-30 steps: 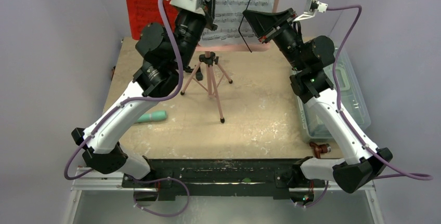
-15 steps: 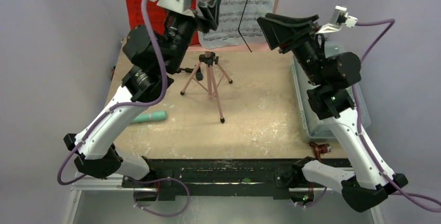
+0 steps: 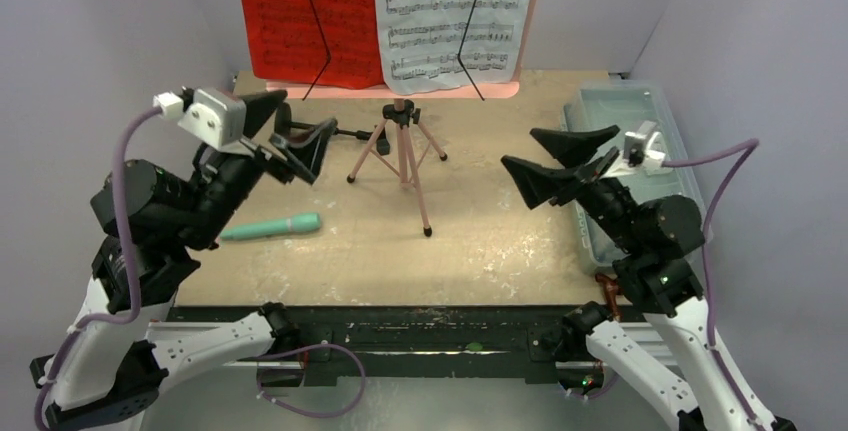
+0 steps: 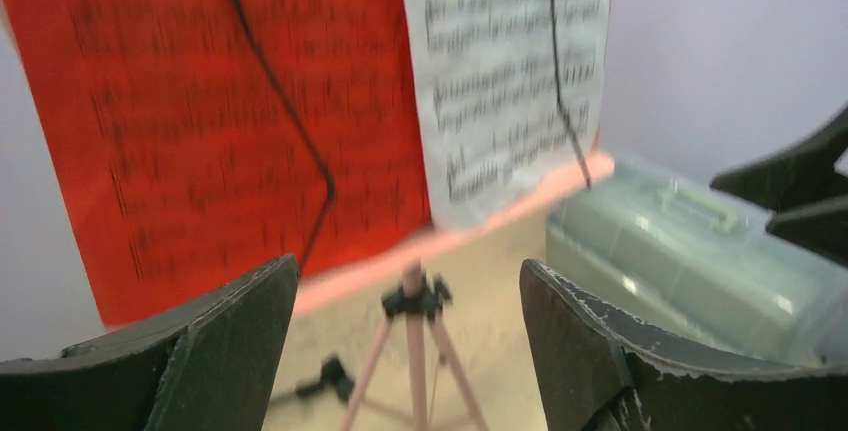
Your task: Set up the instrument practice props
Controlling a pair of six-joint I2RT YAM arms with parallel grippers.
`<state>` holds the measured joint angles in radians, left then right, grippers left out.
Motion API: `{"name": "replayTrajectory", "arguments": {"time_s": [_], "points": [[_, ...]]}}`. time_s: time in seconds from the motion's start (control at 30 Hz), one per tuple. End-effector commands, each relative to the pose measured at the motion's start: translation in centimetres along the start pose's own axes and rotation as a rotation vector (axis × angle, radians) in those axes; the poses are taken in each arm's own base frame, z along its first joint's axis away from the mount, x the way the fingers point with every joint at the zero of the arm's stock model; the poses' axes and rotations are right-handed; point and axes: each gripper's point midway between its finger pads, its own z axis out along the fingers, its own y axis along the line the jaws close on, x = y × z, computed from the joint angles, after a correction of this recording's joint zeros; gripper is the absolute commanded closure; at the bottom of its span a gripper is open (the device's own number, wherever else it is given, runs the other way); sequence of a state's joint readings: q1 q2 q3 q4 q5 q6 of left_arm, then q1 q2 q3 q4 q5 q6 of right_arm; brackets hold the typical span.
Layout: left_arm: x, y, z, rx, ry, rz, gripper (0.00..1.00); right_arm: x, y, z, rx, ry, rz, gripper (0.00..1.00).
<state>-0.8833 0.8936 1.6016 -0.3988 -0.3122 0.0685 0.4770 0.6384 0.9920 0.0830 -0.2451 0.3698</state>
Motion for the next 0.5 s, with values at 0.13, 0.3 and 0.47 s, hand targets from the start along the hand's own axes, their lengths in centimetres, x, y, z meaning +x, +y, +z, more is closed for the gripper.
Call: {"name": "replayTrajectory", "arguments": {"time_s": [0.13, 0.3, 0.47], "points": [[18.8, -0.1, -7.2, -0.061, 0.476, -0.113, 0.18, 9.9, -1.0, -3.0, -0.058, 0.236, -0.017, 0.16], [27.9, 2.0, -8.9, -0.337, 0.638, -0.183, 0.22, 13.6, -1.4, -3.2, -0.062, 0.298, 0.081, 0.16], [33.1, 3.3, -10.1, -0.519, 0.694, -0.212, 0.21, 15.3, -1.2, -3.4, -0.070, 0.318, 0.178, 0.16]]}}
